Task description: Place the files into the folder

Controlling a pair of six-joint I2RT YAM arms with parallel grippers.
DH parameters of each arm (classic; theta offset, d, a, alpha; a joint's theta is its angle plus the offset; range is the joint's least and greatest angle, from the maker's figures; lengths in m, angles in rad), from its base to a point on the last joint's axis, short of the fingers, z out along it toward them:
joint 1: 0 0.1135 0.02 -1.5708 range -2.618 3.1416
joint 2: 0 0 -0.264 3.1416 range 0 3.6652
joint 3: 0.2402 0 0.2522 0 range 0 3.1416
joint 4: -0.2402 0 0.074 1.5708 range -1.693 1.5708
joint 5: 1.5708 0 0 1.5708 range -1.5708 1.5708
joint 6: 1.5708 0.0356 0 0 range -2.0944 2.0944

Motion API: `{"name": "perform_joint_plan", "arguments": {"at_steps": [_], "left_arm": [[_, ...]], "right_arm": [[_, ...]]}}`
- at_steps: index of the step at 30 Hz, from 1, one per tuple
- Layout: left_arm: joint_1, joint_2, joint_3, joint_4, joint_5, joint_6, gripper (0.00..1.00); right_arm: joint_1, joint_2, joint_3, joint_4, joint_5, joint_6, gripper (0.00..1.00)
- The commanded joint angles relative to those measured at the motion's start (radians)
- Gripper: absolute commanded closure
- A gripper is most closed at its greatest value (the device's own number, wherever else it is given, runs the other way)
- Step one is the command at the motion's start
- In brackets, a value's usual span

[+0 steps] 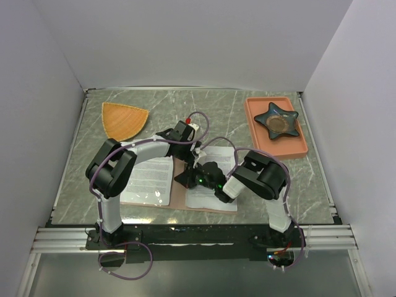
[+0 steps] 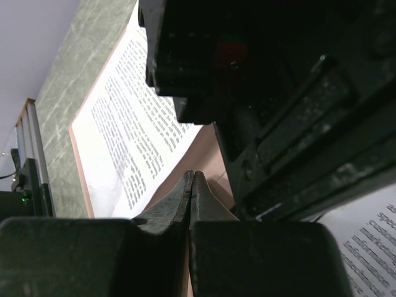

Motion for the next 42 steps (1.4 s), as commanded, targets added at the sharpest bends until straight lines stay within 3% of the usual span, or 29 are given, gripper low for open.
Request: {"name": "perform_joint_plan", "arguments": {"at_steps": [1,8,16,23,28,32,37,40,42], "left_arm": [[-0.016,0.011,-0.042,-0.092,0.041,-0.005,0.12],[-0.016,0.027,-0.027,-0.098,0.04,-0.001,0.13],[-0.014,0.025,0.008,-0.124,0.029,-0.001,0.13],[-0.014,-0.016,0.06,-0.152,0.034,0.015,0.11],[-0.009,-0.064,0.157,-0.219,0.035,0.039,0.09],[-0.006,-0.084,0.232,-0.259,0.055,0.042,0.08],[0.021,-0.102,0.322,-0.31,0.107,0.05,0.05],[0.075,-0.166,0.378,-0.345,0.139,0.058,0.01],[0.15,-0.202,0.381,-0.378,0.179,0.07,0.04]], "right_arm": [[-0.036,0.171,-0.031,-0.355,0.057,-0.072,1.0],[-0.037,0.202,-0.035,-0.202,0.027,-0.075,1.0],[-0.033,0.09,-0.094,0.033,0.003,-0.09,1.0],[-0.031,-0.076,0.004,-0.104,-0.023,-0.155,0.99],[-0.028,-0.215,0.069,-0.275,-0.02,-0.233,0.91],[-0.027,-0.294,0.083,-0.349,-0.018,-0.258,0.79],[-0.016,-0.361,0.132,-0.468,0.031,-0.27,0.73],[-0.013,-0.403,0.22,-0.684,0.12,-0.296,0.66],[-0.008,-0.401,0.276,-0.885,0.166,-0.297,0.58]]}}
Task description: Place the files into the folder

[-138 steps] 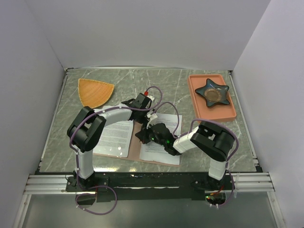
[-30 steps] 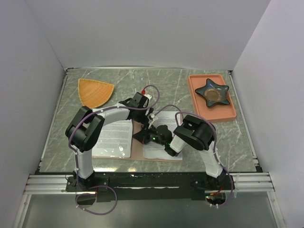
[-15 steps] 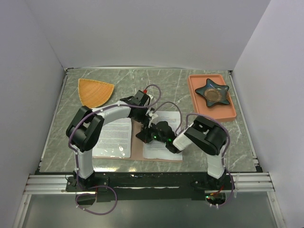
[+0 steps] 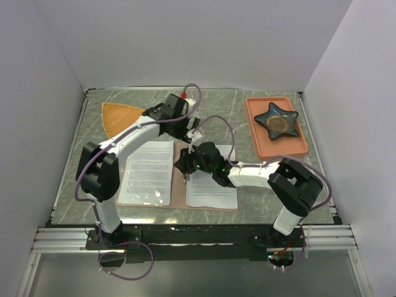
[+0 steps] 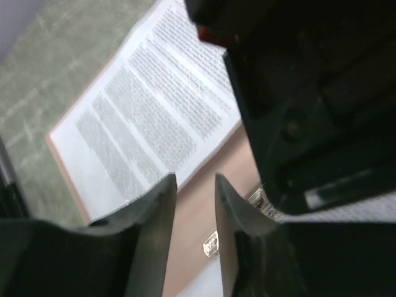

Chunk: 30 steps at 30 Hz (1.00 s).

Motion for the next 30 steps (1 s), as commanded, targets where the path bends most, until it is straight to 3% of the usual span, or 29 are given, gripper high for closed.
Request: {"name": "perform_joint_plan", "arguments": {"at_steps": [1,6,9,10,11,13,19,20,25,30], "left_arm": [[0.155,-0.179,0.06,-0.082,0.169,0.021,0.04],[0.384,-0.328,-0.086,-0.116,0.364,0.145,0.04],[0.53,-0.396,-0.172,-0.171,0.511,0.26,0.04],[0.595,-0.409,-0.19,-0.185,0.549,0.293,0.04],[0.649,-0.413,-0.218,-0.22,0.614,0.351,0.04],[0.766,-0.388,-0.232,-0.271,0.706,0.469,0.04],[0.936,-0.229,-0.243,-0.443,0.841,0.676,0.04],[0.949,-0.215,-0.244,-0.457,0.849,0.695,0.04],[0.973,-0.212,-0.285,-0.474,0.867,0.749,0.04],[0.975,-0.238,-0.376,-0.44,0.855,0.769,0.04]], "right_arm": [[0.011,-0.031,0.179,-0.385,0.186,-0.034,0.56],[0.029,0.048,0.373,-0.85,0.349,0.078,0.4],[0.055,0.098,0.473,-0.95,0.41,0.125,0.32],[0.061,0.11,0.517,-1.001,0.426,0.144,0.25],[0.063,0.14,0.539,-1.026,0.431,0.148,0.01],[0.072,0.17,0.598,-1.074,0.428,0.156,0.01],[0.088,0.223,0.654,-1.096,0.417,0.176,0.06],[0.086,0.23,0.654,-1.1,0.418,0.181,0.14],[0.088,0.248,0.64,-1.089,0.414,0.194,0.32],[0.086,0.289,0.668,-1.088,0.398,0.19,0.34]]}}
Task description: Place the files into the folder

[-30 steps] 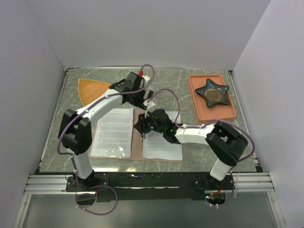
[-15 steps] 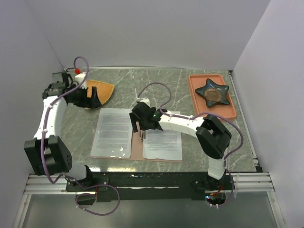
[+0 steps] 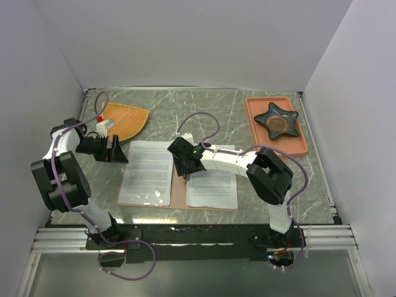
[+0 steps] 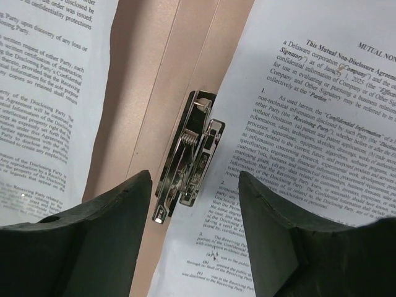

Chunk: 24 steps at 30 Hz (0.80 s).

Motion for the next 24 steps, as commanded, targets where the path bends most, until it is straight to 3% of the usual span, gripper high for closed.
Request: {"name": "perform_joint_plan", "arguments": {"at_steps": [1,11,17,24], "left_arm": [[0.0,-0.055,-0.054,0.01,0.049,0.076,0.04],[0.008,-0.076,-0.154,0.102,0.002,0.064,0.04],[0.01,-0.078,-0.182,0.153,-0.043,0.041,0.04],[0.013,-0.093,-0.2,0.168,-0.06,0.036,0.04]], "right_arm": [[0.0,0.048,0.055,-0.013,0.007,0.015,0.34],[-0.004,0.104,0.093,-0.016,-0.011,0.007,0.37],[-0.008,0.107,0.075,-0.008,-0.024,0.012,0.59],[-0.013,0.098,0.021,0.019,-0.051,0.027,0.7]]}}
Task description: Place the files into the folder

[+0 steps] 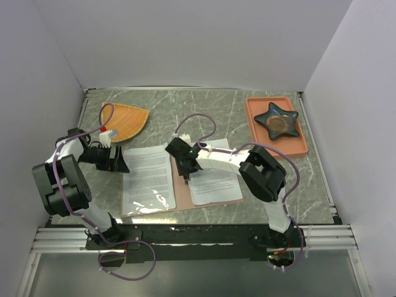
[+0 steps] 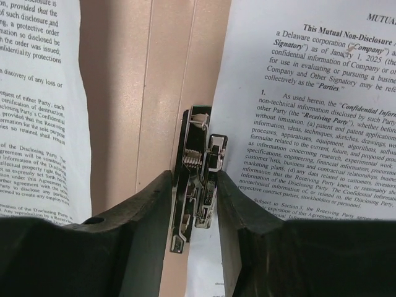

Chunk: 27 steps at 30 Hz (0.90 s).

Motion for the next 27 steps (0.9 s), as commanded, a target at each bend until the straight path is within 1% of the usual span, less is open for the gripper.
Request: {"name": "perform_joint_plan", "arguments": {"at_steps": [1,2,6,8,10,12,13,15,17,20,27], "left_arm": [[0.006,-0.043,-0.004,0.023,0.006,0.008,0.04],[0.006,-0.042,-0.004,0.019,0.009,0.008,0.04],[0.006,-0.04,0.017,-0.007,0.02,0.005,0.04],[0.006,-0.045,0.017,-0.016,0.018,0.003,0.04],[0.006,-0.058,0.016,-0.015,0.009,-0.003,0.04],[0.006,-0.065,0.014,-0.015,-0.014,-0.007,0.04],[0.008,-0.066,0.016,-0.013,-0.023,-0.009,0.04],[0.008,-0.068,0.013,-0.006,-0.048,-0.015,0.04],[0.008,-0.06,0.008,0.007,-0.069,-0.029,0.04],[0.006,-0.034,-0.003,0.033,-0.084,-0.043,0.04],[0.006,0.006,0.005,0.037,-0.057,-0.053,0.04]], "right_arm": [[-0.012,0.007,-0.04,0.022,-0.03,0.024,0.7],[-0.016,0.003,-0.063,0.027,-0.038,0.035,0.7],[-0.048,-0.022,-0.149,0.1,-0.1,0.069,0.78],[-0.059,-0.027,-0.192,0.137,-0.117,0.089,0.79],[-0.085,-0.025,-0.224,0.187,-0.165,0.099,0.82],[-0.107,-0.034,-0.295,0.241,-0.223,0.13,0.84],[-0.127,-0.036,-0.321,0.301,-0.235,0.141,0.84],[-0.142,-0.037,-0.393,0.362,-0.292,0.159,0.85],[-0.157,-0.031,-0.441,0.417,-0.312,0.173,0.86],[-0.171,-0.025,-0.494,0.479,-0.344,0.187,0.87],[-0.197,-0.037,-0.591,0.58,-0.377,0.208,0.87]]}}
